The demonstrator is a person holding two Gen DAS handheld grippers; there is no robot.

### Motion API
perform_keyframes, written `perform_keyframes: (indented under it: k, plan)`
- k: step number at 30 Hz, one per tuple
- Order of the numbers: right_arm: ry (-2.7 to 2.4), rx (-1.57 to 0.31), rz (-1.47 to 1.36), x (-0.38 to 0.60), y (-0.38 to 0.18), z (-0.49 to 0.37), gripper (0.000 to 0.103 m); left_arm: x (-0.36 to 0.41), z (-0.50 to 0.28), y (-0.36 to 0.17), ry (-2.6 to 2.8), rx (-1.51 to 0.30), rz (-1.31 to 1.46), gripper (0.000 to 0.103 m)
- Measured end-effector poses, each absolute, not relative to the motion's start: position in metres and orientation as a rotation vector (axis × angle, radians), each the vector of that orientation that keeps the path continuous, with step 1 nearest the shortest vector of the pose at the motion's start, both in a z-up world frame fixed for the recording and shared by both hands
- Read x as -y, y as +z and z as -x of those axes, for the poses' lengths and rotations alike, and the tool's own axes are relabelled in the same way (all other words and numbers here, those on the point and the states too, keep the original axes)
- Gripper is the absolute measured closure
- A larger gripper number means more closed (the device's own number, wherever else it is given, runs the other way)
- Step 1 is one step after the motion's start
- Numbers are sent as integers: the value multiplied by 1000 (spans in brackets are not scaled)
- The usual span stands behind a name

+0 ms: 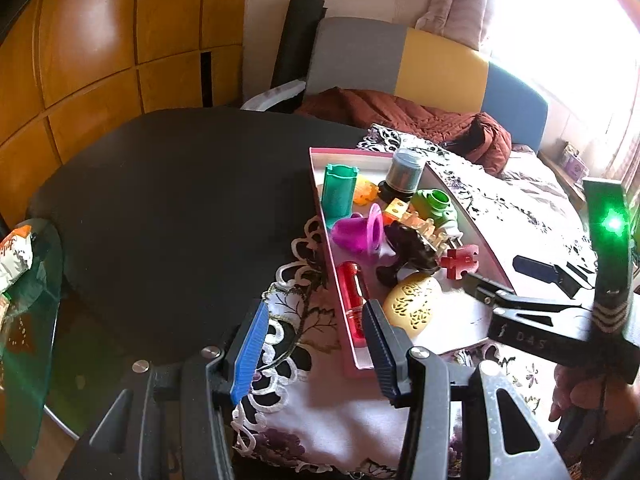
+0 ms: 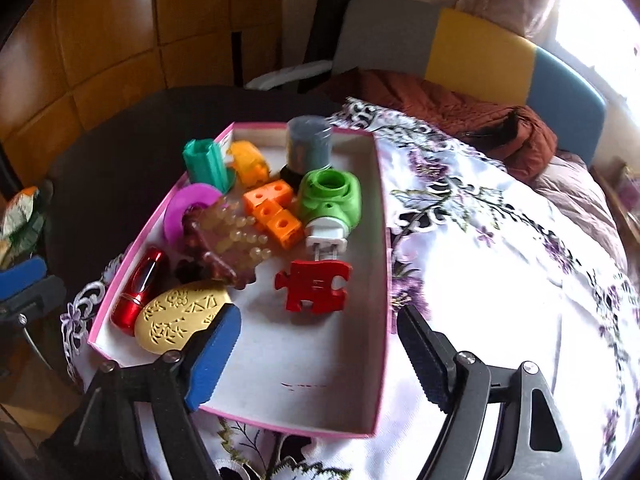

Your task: Organize rigid objects

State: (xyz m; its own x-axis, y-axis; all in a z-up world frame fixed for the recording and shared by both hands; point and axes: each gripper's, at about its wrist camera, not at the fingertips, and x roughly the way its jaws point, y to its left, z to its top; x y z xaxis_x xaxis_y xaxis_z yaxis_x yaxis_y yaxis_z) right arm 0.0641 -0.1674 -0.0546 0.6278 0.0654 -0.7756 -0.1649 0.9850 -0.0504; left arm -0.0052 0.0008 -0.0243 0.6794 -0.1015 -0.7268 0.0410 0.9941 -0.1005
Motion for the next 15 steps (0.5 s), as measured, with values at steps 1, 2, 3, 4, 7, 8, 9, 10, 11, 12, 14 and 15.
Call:
perform_keyframes:
  k: [1,2,3,4,7,8,9,10,11,12,14,15]
  plan:
    - [120,-874,103,170,-53,-62,22,0,5,-24,-81,-820,74,54]
    - [109,-868,90,173,-52,-61,22,2,5,-25,-82,-821,69,54]
    - [97,-862,78,177,-50,-58,22,3,5,-25,-82,-822,66,54]
    - [86,-857,71,180,-48,-60,22,4,4,-26,-82,-823,64,54]
    - [60,-842,45,191,-42,-57,22,7,3,-27,-86,-825,61,54]
    - [49,-837,40,194,-41,-58,22,7,3,-28,-86,-825,60,54]
    - [41,-834,36,196,-41,-59,22,8,2,-28,-86,-826,60,54]
    - [32,-830,32,197,-39,-59,22,8,1,-28,-85,-827,58,54]
    - [17,-823,27,200,-38,-58,22,9,1,-28,-83,-828,56,54]
    - [2,-817,20,203,-37,-58,21,10,0,-29,-81,-830,55,54]
    - [-5,-820,5,206,-37,-61,20,11,-2,-28,-79,-830,55,54]
    - [-7,-822,2,208,-37,-61,20,11,-2,-28,-79,-828,55,54]
